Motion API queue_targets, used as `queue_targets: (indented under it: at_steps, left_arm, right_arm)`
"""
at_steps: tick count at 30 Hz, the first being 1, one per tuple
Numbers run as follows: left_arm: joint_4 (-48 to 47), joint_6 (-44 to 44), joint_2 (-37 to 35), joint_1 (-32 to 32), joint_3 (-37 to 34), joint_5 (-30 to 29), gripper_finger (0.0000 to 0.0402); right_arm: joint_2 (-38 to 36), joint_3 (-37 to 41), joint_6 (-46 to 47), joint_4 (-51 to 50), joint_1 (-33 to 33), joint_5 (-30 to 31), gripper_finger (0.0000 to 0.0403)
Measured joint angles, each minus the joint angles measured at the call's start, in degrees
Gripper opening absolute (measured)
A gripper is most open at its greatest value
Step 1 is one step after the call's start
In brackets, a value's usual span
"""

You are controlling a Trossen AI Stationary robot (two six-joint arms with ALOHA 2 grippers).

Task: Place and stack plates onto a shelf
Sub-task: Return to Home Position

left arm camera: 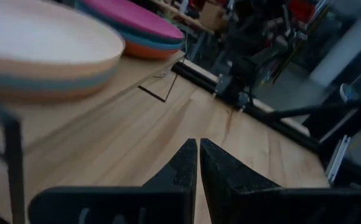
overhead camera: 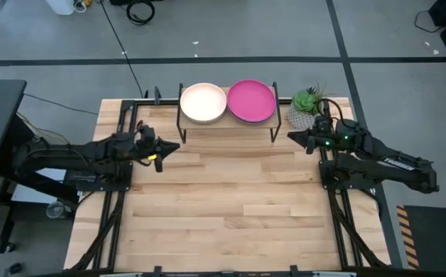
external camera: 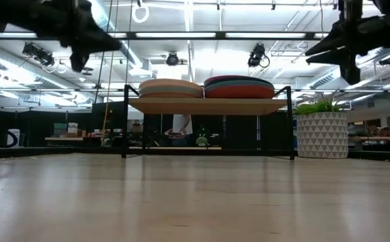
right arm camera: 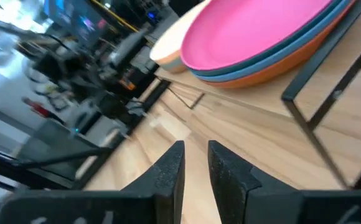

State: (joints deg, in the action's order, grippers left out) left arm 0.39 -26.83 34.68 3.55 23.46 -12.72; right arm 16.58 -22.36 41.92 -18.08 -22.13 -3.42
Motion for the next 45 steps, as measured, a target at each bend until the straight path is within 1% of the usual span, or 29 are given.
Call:
queue_targets:
  at_steps: [6,12,23,28,30,33,35,38,40,42,43,45]
  left_arm:
    - [5.3,-6.1,-6.9,0.0,-9.0,-0.3,0.0025]
    - [6.7,-10.4,-11.9,0.0,-14.8,-0.9,0.0025]
    - [6.6,-13.3,-19.0,0.0,-19.8,-1.8,0.0025]
    - [6.7,-15.1,-22.0,0.0,-22.7,-3.2,0.0025]
    - [5.1,-16.3,-22.8,0.0,-22.9,-3.7,0.0025]
    - [4.5,-16.3,-22.8,0.0,-22.9,-5.7,0.0025]
    - [4.6,-16.6,-22.8,0.0,-22.9,-8.1,0.0025]
    - [4.7,-18.0,-22.7,0.0,-23.0,-12.6,0.0025]
    - [4.6,-17.1,-22.7,0.0,-23.0,-12.8,0.0025]
    - [4.4,-12.7,-22.7,0.0,-22.9,-11.4,0.0025]
    - [4.3,-8.6,-22.7,0.0,-22.9,-10.8,0.0025]
    - [4.1,2.9,-22.7,0.0,-22.9,-9.9,0.0025]
  right_arm:
    - [-2.4,5.2,3.5,5.9,0.0,-2.1,0.0072]
    - [-4.1,8.0,4.7,6.2,0.0,-2.4,0.0068]
    - [-9.7,11.3,6.4,6.5,0.0,-3.6,0.0046]
    - [-13.4,13.3,8.9,6.5,0.0,-4.2,0.0037]
    - [-14.7,14.7,10.4,6.5,0.0,-4.6,0.0036]
    - [-15.8,16.7,11.9,6.5,0.0,-5.4,0.0036]
    - [-16.0,17.9,13.2,6.8,0.0,-5.0,0.0036]
    - [-15.3,18.0,11.9,7.5,0.0,-0.8,0.0036]
    - [-15.0,18.0,9.4,7.2,0.0,2.9,0.0036]
    - [-14.7,18.0,5.0,7.1,0.0,4.2,0.0036]
    - [-14.6,18.0,1.6,7.2,0.0,4.2,0.0036]
    - [-14.4,18.0,-7.2,7.1,0.0,3.3,0.0036]
